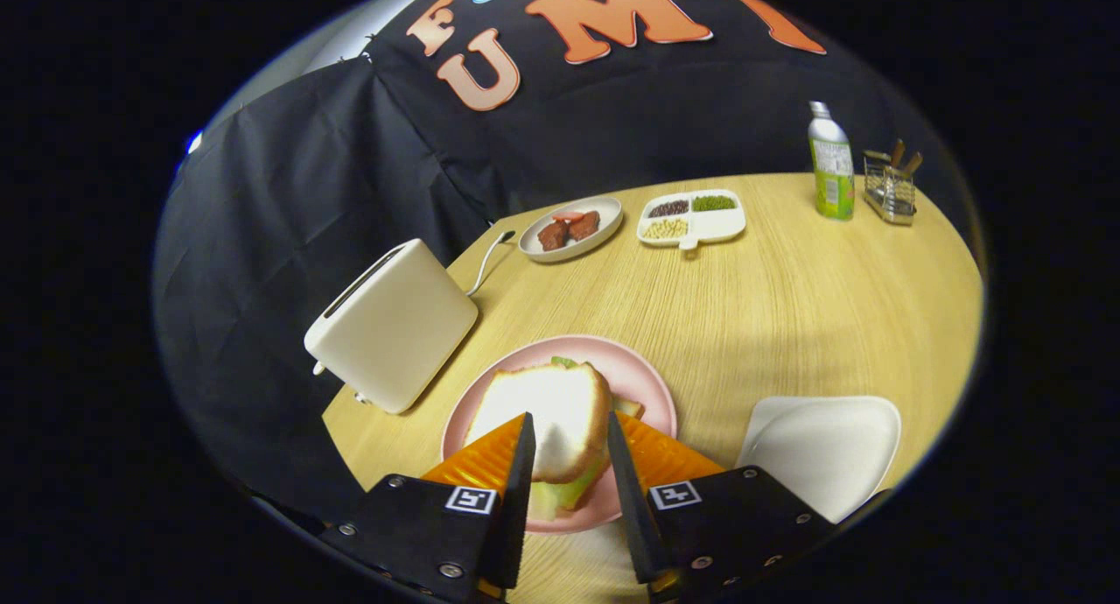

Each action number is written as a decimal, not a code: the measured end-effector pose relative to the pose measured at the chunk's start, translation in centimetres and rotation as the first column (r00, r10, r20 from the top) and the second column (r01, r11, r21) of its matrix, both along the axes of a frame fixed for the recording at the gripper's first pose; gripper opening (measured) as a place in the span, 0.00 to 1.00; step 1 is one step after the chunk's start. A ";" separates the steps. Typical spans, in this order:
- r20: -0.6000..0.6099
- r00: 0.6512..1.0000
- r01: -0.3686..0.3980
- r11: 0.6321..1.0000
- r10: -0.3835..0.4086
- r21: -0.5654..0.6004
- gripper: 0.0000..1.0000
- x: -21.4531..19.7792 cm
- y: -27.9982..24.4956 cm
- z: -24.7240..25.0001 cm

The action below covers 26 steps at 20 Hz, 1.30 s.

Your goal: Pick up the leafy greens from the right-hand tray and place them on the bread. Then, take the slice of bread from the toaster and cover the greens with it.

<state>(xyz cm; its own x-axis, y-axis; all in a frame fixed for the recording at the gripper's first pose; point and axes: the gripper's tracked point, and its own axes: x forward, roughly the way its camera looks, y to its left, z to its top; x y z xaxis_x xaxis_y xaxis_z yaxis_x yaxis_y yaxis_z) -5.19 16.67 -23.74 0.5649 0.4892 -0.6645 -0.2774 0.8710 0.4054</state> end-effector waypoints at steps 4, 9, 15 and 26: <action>0.209 0.974 0.097 0.995 -0.090 -0.023 0.67 3.2 -2.2 4.9; 0.464 0.869 0.221 0.974 -0.172 -0.052 0.78 6.0 -5.0 11.3; 0.688 0.697 0.337 0.939 -0.203 -0.064 0.89 6.6 -7.5 18.2; 0.783 0.560 0.418 0.908 -0.270 0.015 0.97 5.4 -9.0 22.5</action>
